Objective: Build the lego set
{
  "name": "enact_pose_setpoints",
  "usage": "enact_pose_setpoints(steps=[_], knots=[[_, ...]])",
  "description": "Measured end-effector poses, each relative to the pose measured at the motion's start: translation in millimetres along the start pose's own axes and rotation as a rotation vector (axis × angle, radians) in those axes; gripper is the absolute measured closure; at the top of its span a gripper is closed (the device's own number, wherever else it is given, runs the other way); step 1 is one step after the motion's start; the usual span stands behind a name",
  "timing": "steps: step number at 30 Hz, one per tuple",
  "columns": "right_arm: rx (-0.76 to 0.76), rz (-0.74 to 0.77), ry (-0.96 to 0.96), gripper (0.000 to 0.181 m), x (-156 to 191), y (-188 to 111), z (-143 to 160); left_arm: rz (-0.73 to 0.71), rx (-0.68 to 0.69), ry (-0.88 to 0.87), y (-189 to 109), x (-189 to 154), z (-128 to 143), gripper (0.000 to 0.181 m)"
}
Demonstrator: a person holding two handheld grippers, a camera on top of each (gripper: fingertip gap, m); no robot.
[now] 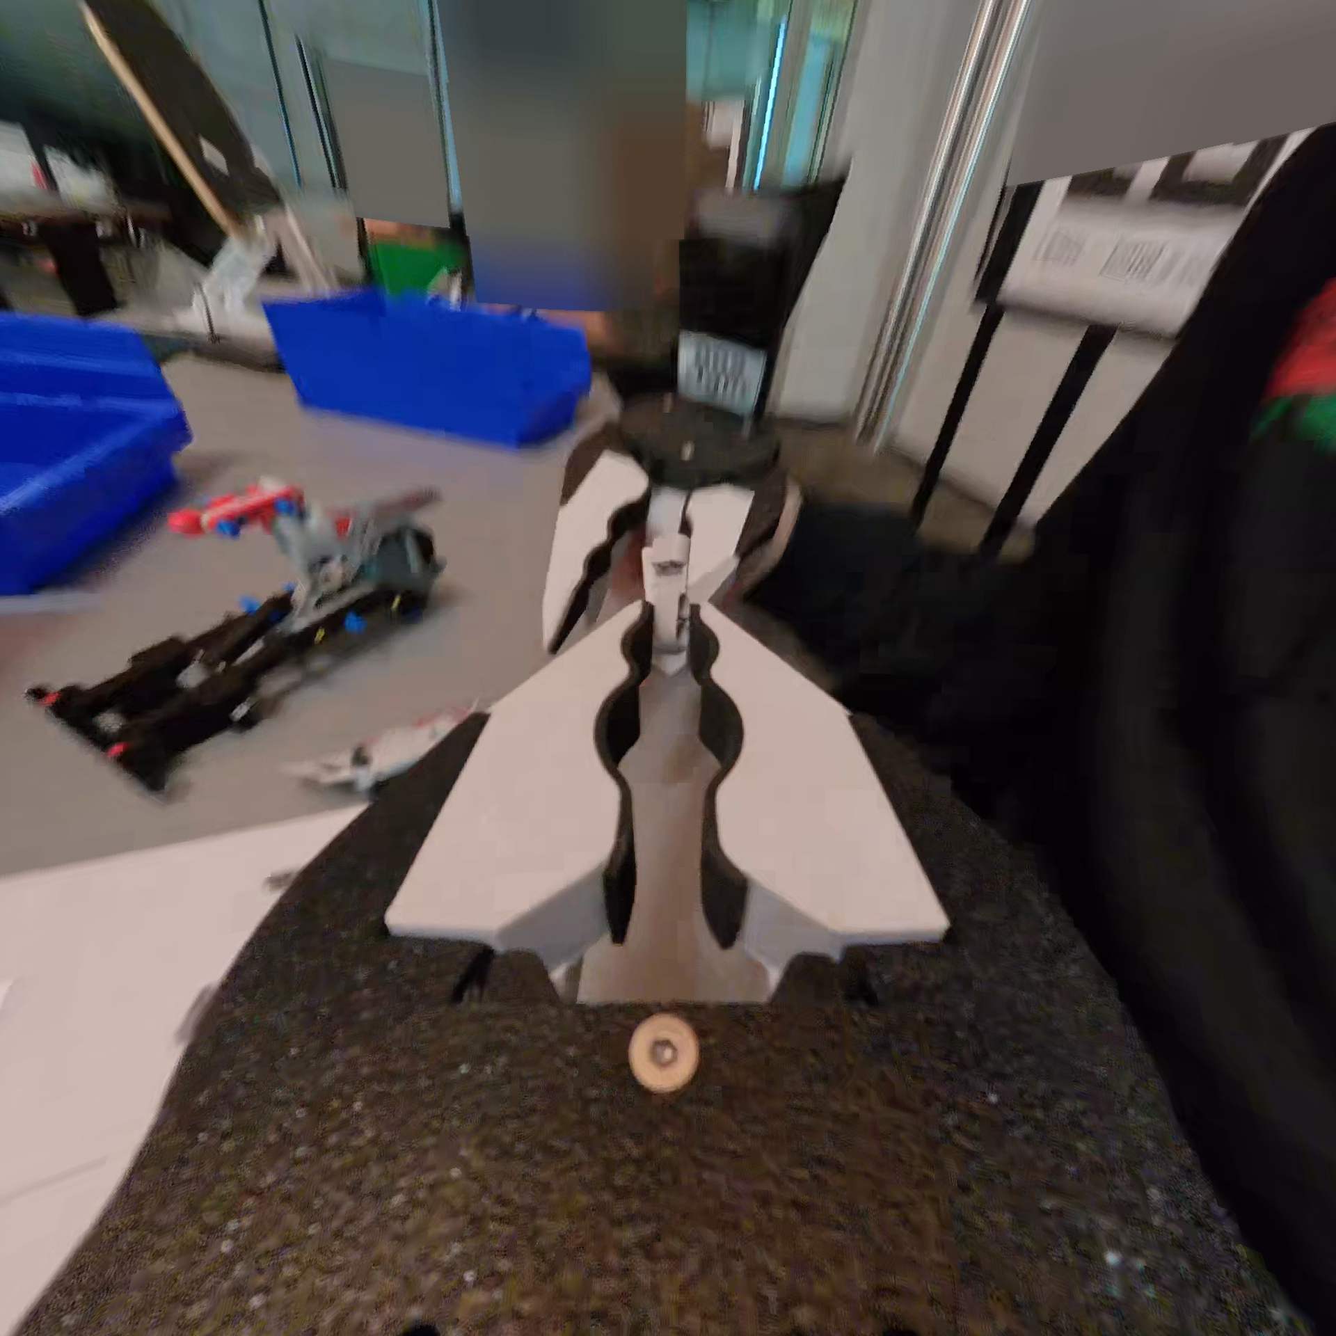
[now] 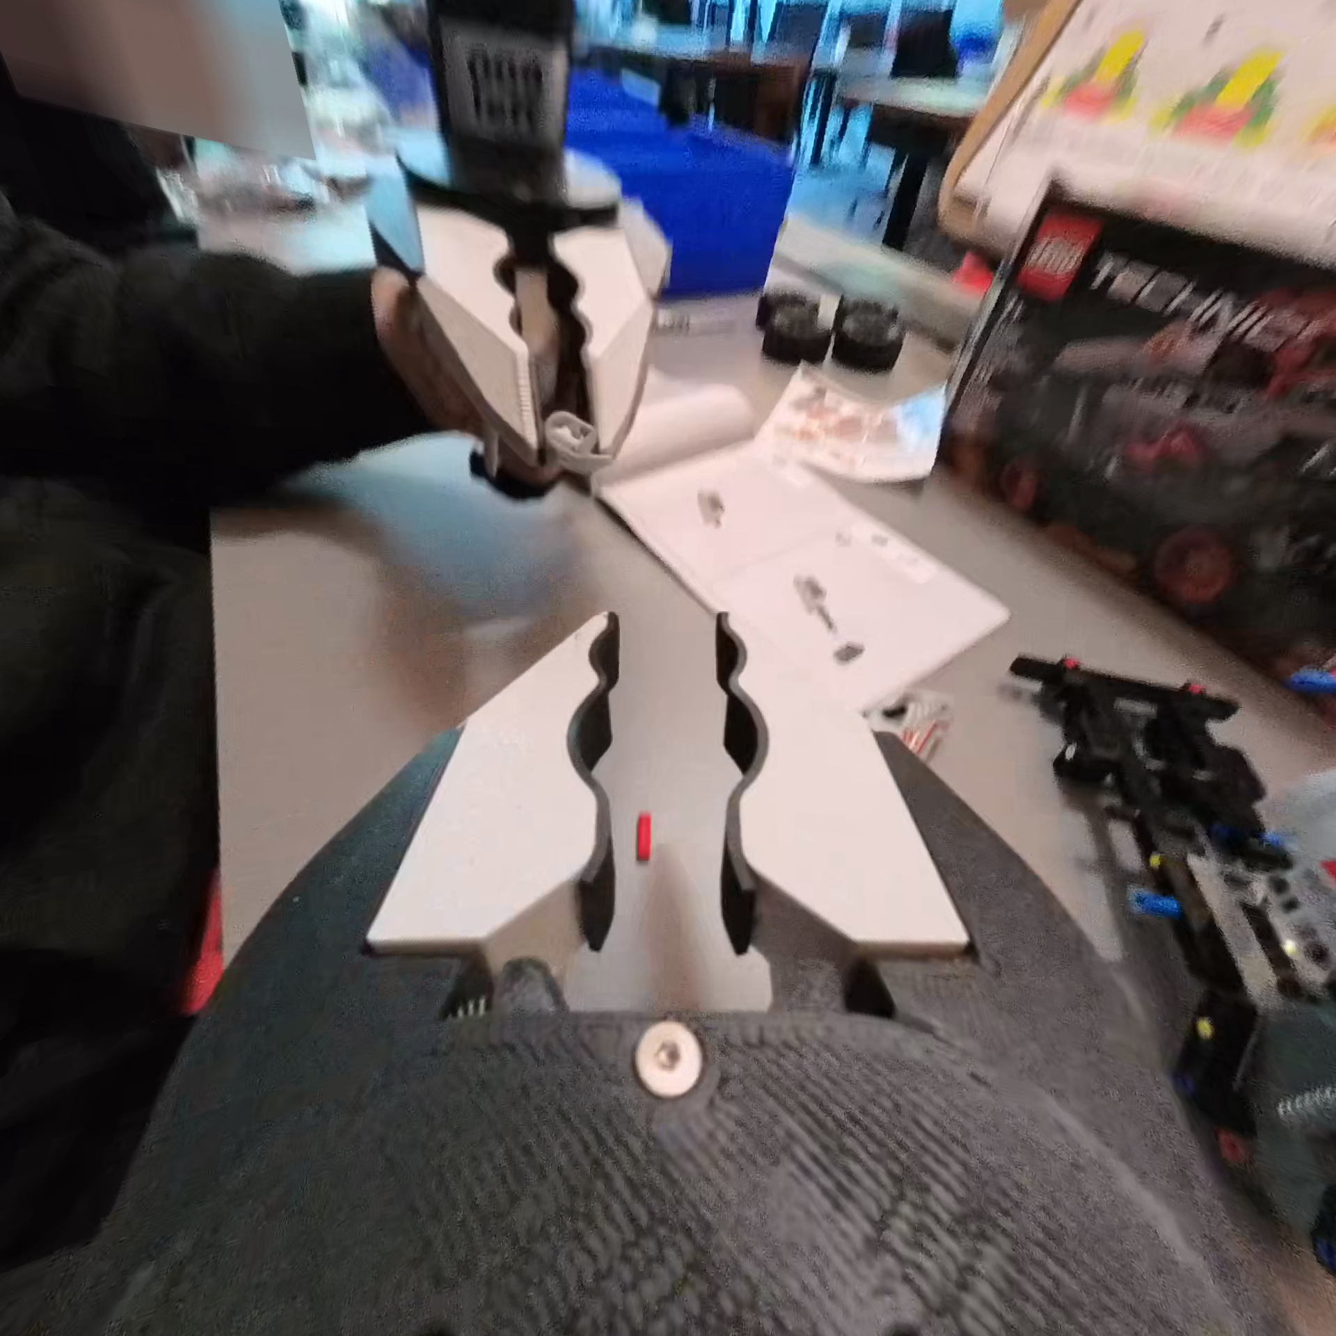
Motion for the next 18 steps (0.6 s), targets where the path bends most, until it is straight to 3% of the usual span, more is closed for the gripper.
enact_pose_setpoints(steps=[2, 6, 13, 18], knots=[[-0.193, -0.069, -0.013, 0.160, 7, 0, -12, 0.061, -0.163, -0.083, -3, -2, -6, 0.174], [-0.444, -0.266, 0.043, 0.163, 20, 1, -28, 0.105, -0.286, -0.133, -2, -7, -5, 0.174], [-0.445, -0.301, 0.029, 0.173, 27, 9, -33, 0.068, -0.280, -0.131, -4, -8, 1, 0.172], [-0.336, -0.081, -0.065, 0.181, 24, 8, -34, -0.153, -0.040, 0.025, -19, -4, -3, 0.165]])
Point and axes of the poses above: each gripper's, where its closed fingertips meet, y out along the fingers, z out of its underside, x = y × z across the jaws, the point moved 10 cm from there along -y, back along the fingers, and after that the axes turned 12 degrees about y, right-handed, at the moved point
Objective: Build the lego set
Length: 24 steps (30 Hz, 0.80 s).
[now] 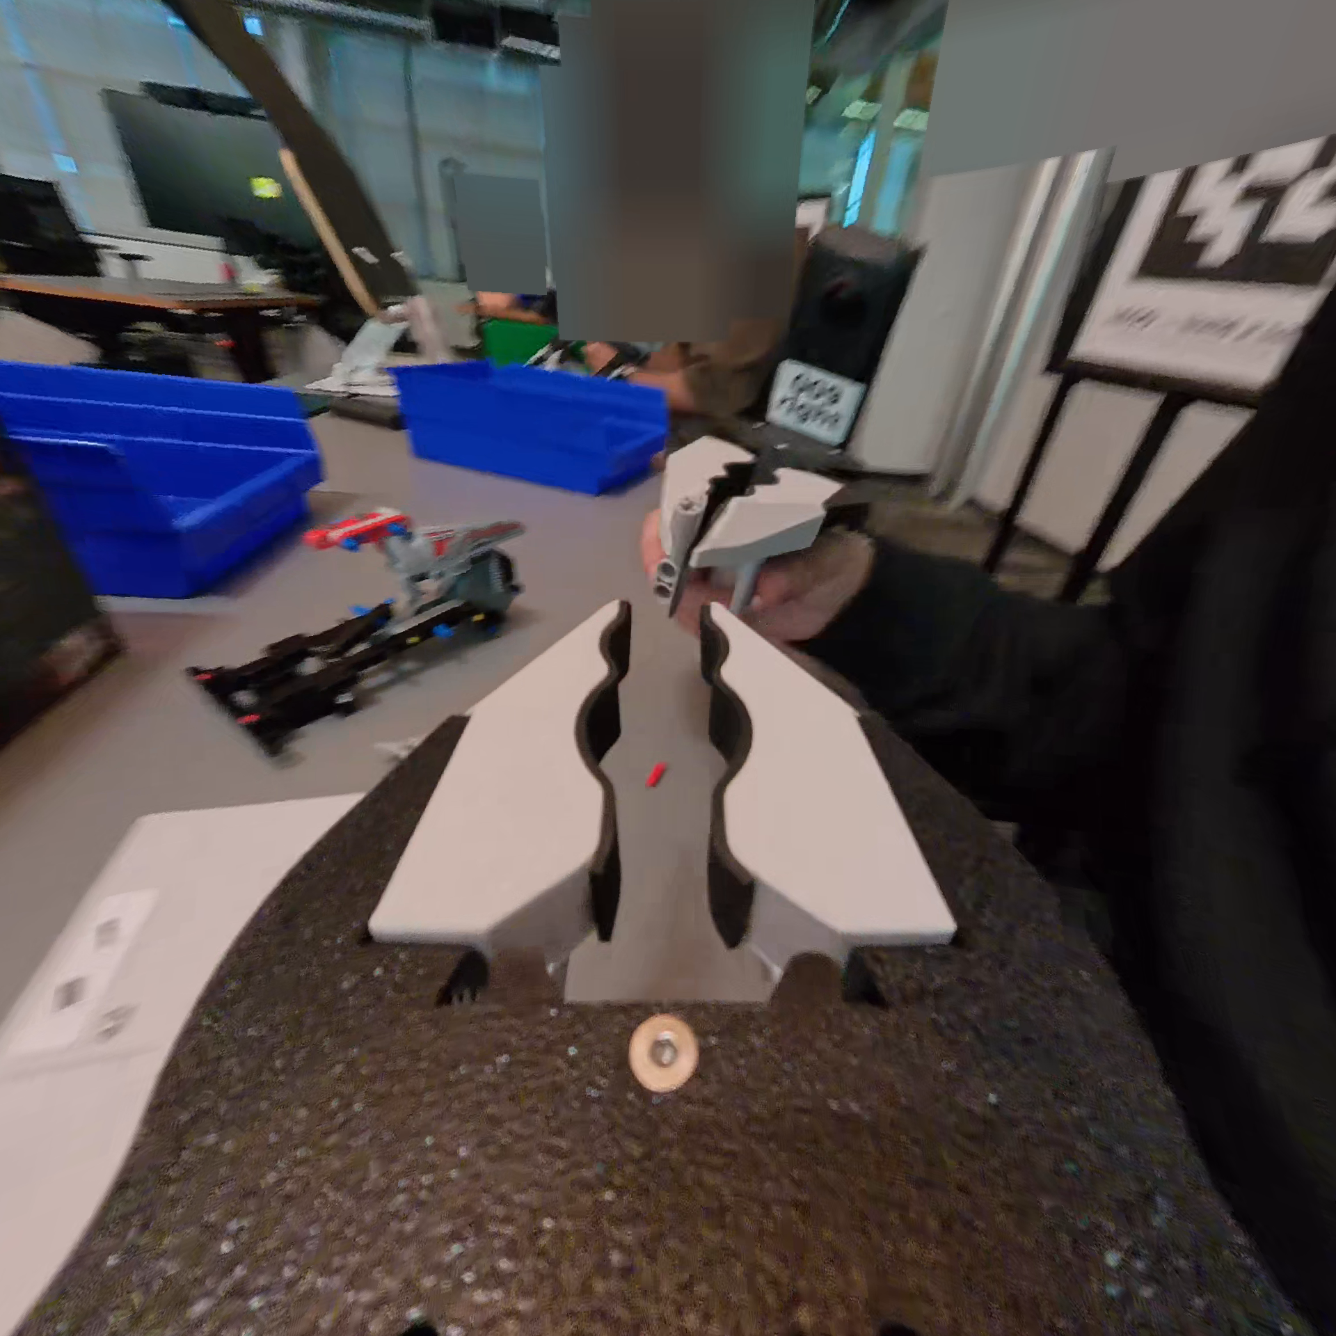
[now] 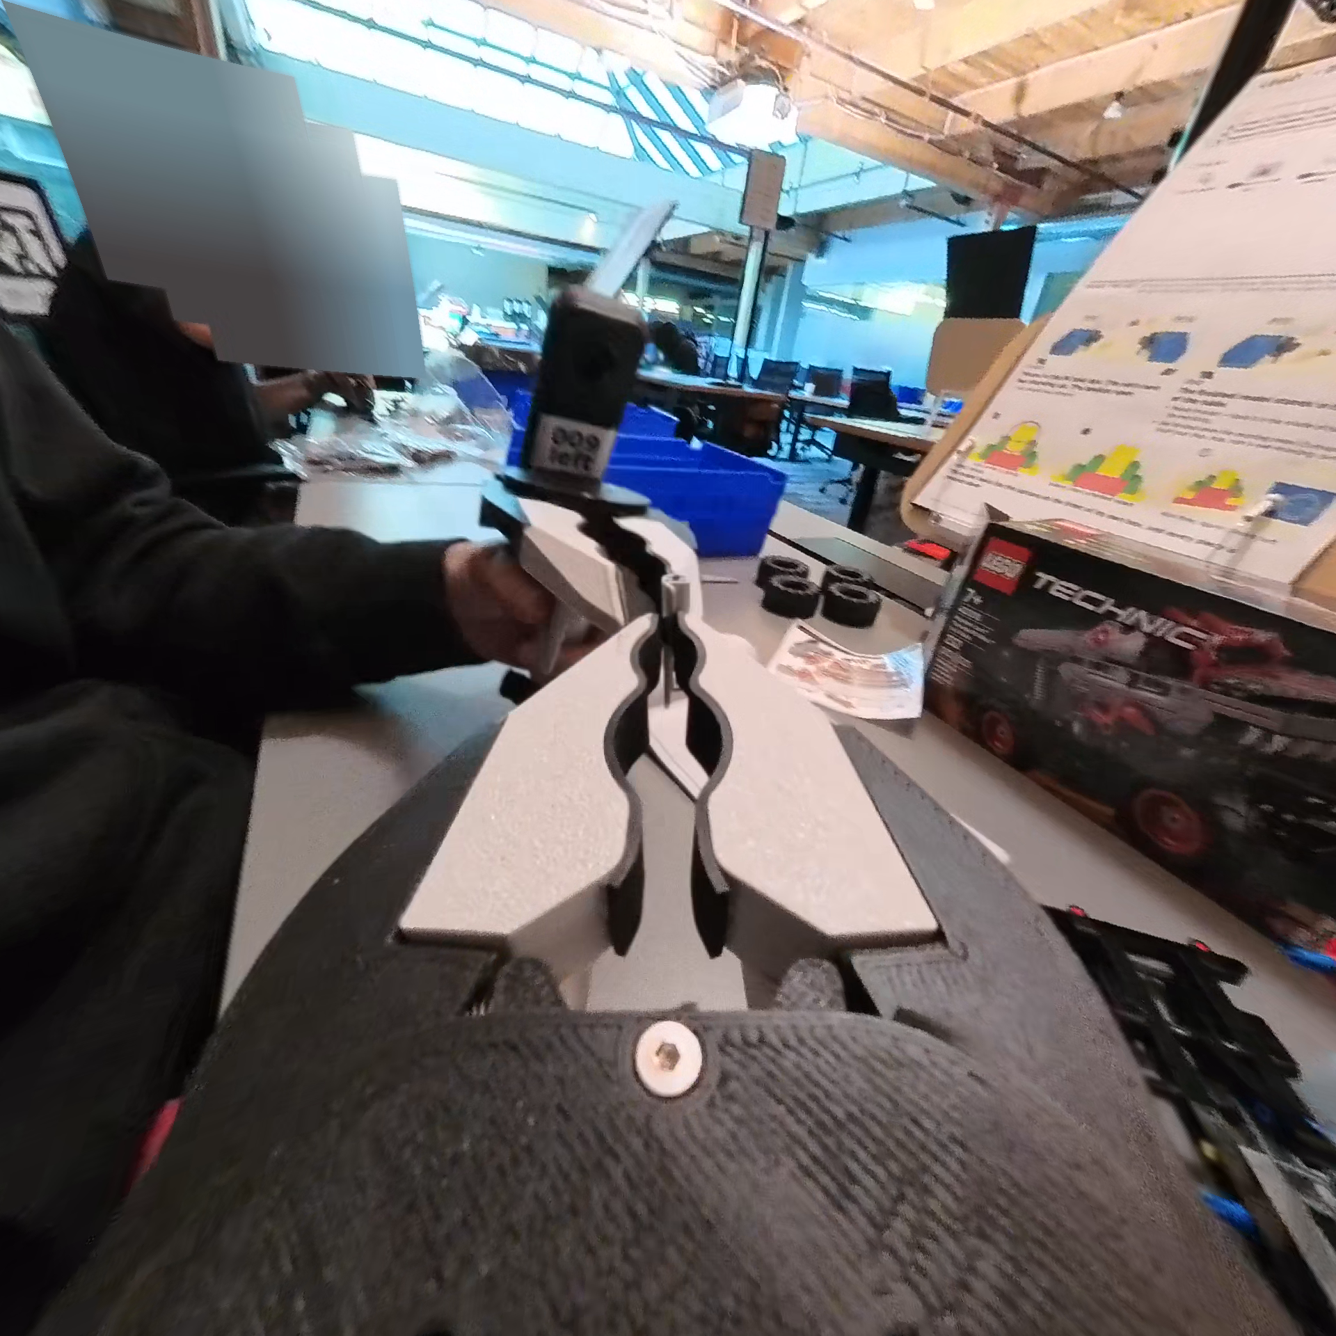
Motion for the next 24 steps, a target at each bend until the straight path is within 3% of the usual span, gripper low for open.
enact_pose_setpoints(steps=[3, 8, 11, 19, 22, 24], knots=[[0.093, 0.120, -0.100, 0.181, -2, 2, 4, -0.078, 0.096, 0.109, 1, -6, -16, 0.164], [0.137, 0.050, -0.116, 0.181, 3, 10, 10, -0.083, 0.261, 0.192, 12, -10, -20, 0.159], [0.118, 0.008, -0.077, 0.181, 4, 8, 10, -0.015, 0.225, 0.149, 12, -12, -22, 0.175], [0.070, -0.052, -0.018, 0.180, 5, 9, 12, 0.004, 0.229, 0.156, 9, -13, -25, 0.176], [0.078, -0.017, -0.003, 0.162, 1, 10, 15, 0.016, 0.200, 0.155, 9, -14, -28, 0.176], [0.114, -0.055, -0.010, 0.170, 4, 13, 19, 0.022, 0.219, 0.160, 11, -14, -28, 0.176]])
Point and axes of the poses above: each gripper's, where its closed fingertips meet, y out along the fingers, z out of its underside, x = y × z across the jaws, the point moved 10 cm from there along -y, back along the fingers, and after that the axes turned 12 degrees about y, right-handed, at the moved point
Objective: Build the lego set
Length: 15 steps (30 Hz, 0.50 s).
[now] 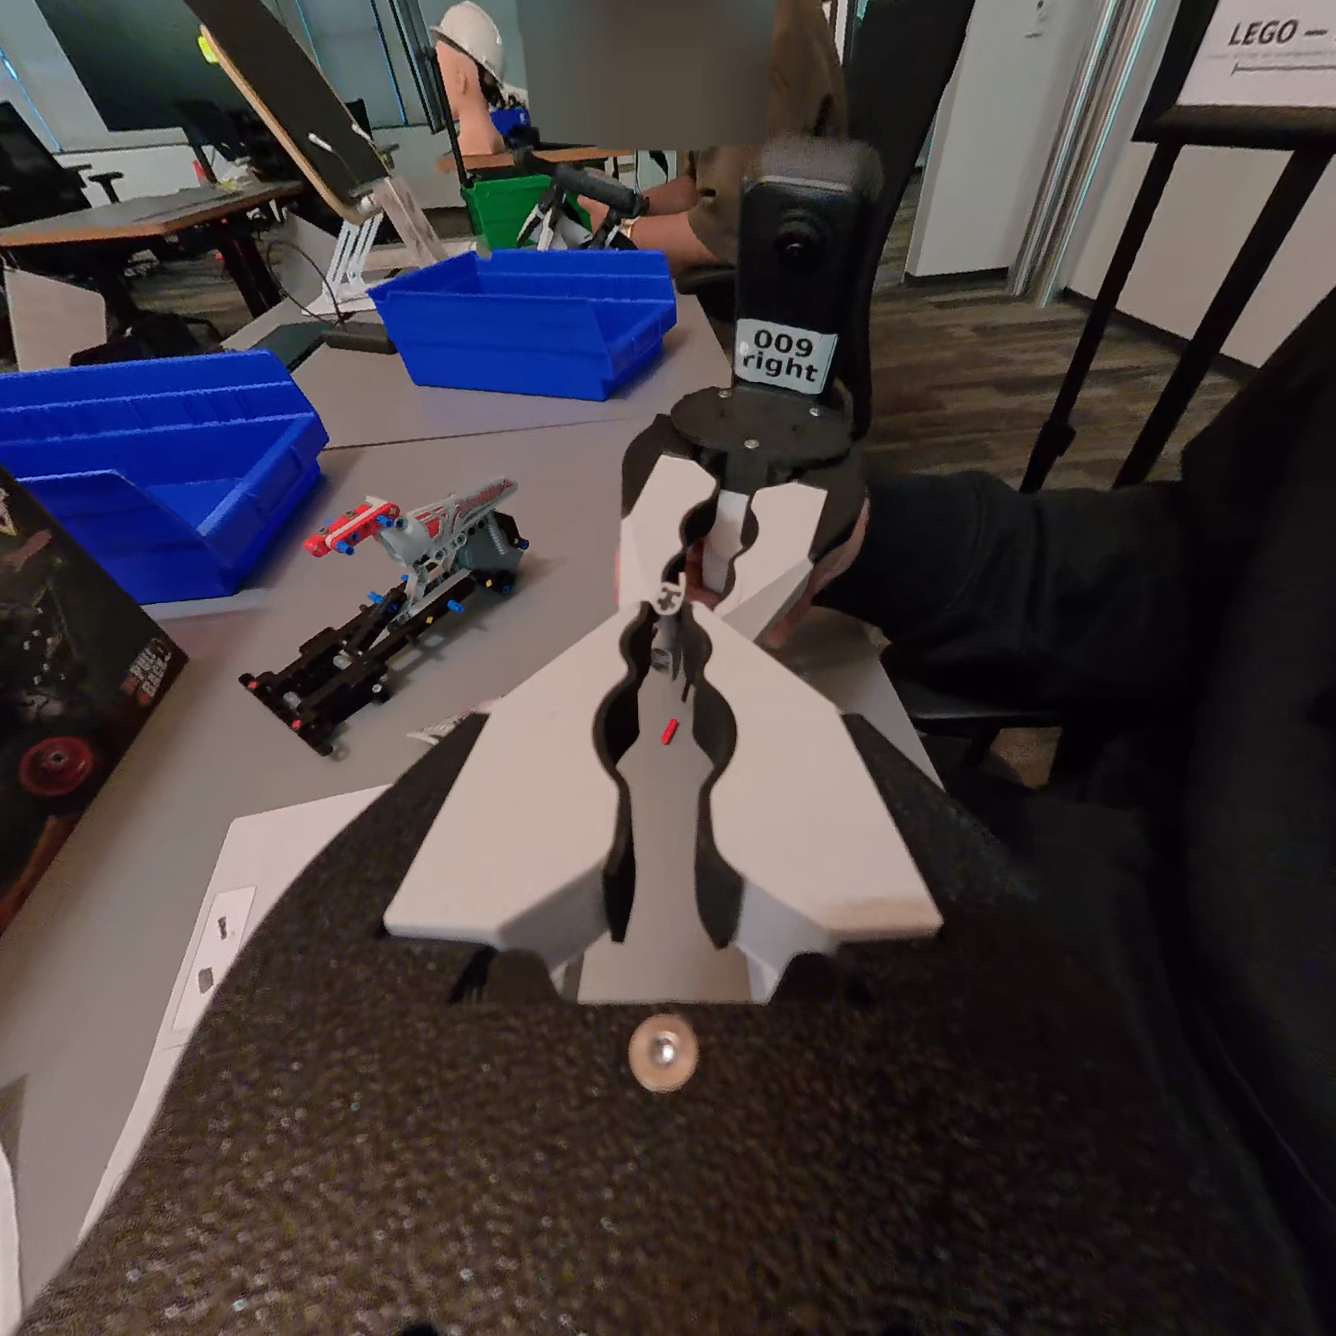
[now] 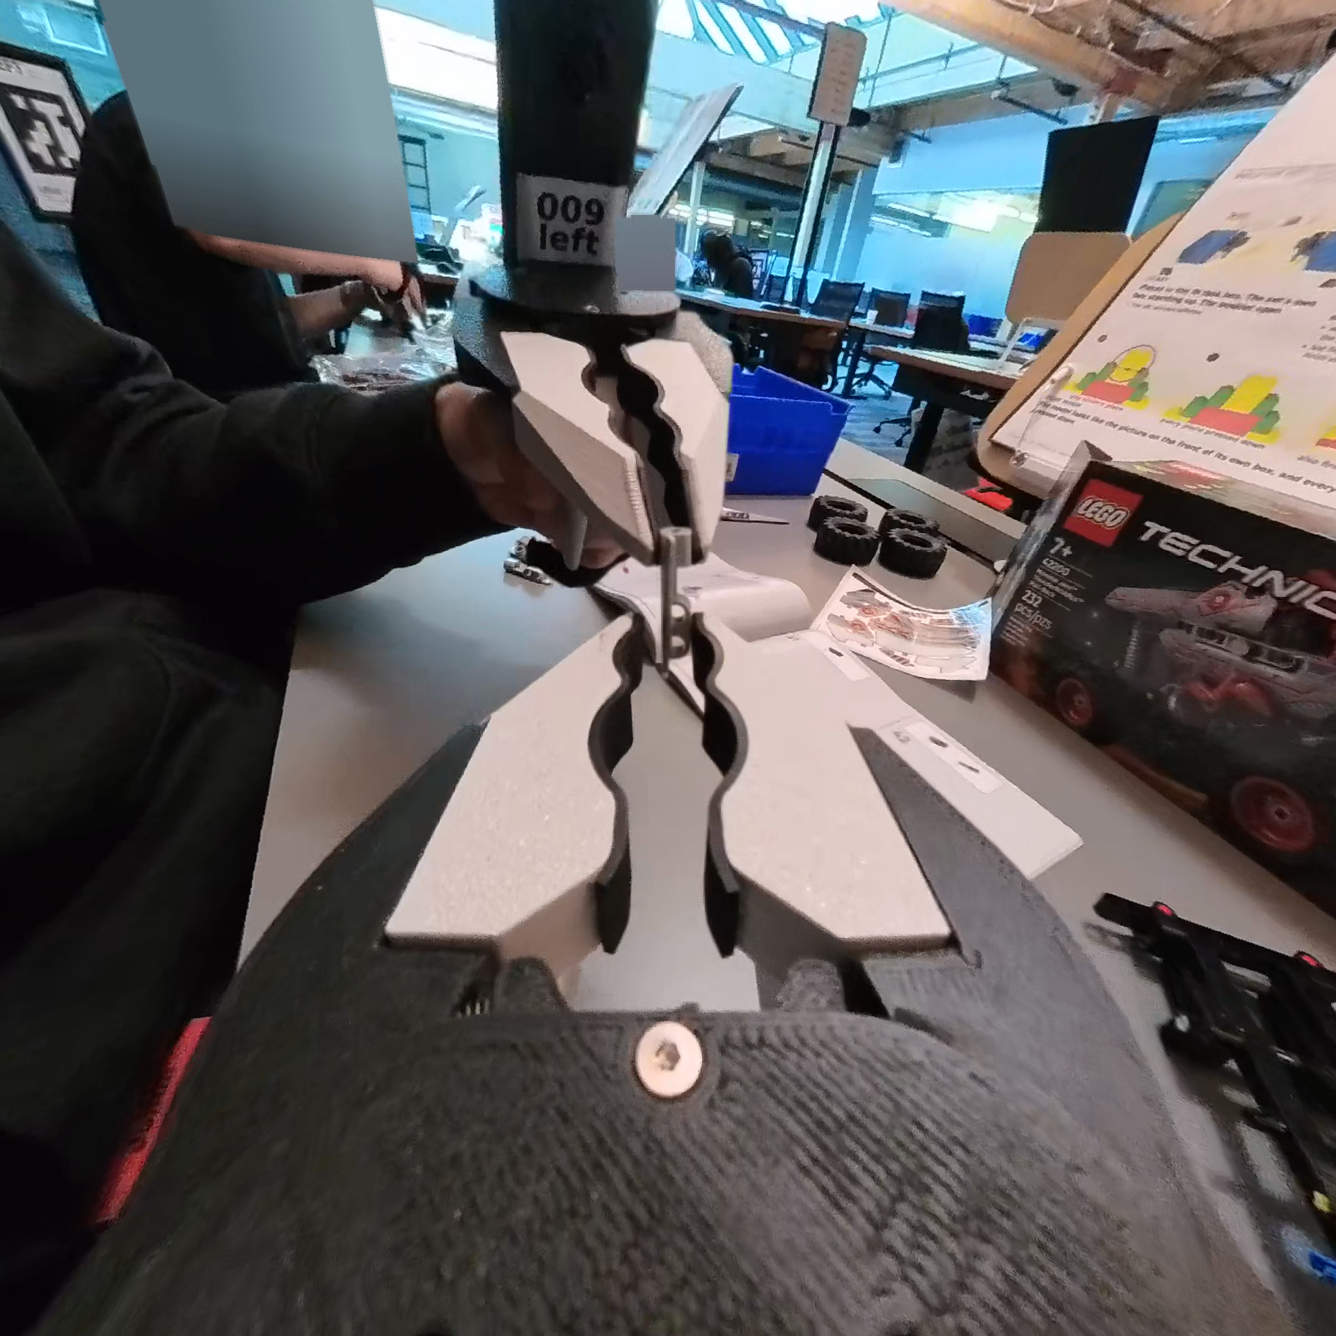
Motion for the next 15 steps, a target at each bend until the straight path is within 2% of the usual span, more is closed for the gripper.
enact_pose_setpoints(steps=[6, 13, 15], knots=[[0.000, -0.017, 0.009, 0.171, 1.4, 7.7, 1.5, 0.010, 0.056, 0.028, 2.8, -2.5, 1.1, 0.176], [0.010, 0.050, -0.014, 0.176, -2.9, 7.3, 3.7, -0.030, 0.091, 0.033, 5.7, -1.4, 5.3, 0.177], [0.034, 0.067, -0.014, 0.176, -7.1, 3.8, 7.2, -0.082, 0.103, 0.047, 5.5, -0.2, 6.1, 0.170]])
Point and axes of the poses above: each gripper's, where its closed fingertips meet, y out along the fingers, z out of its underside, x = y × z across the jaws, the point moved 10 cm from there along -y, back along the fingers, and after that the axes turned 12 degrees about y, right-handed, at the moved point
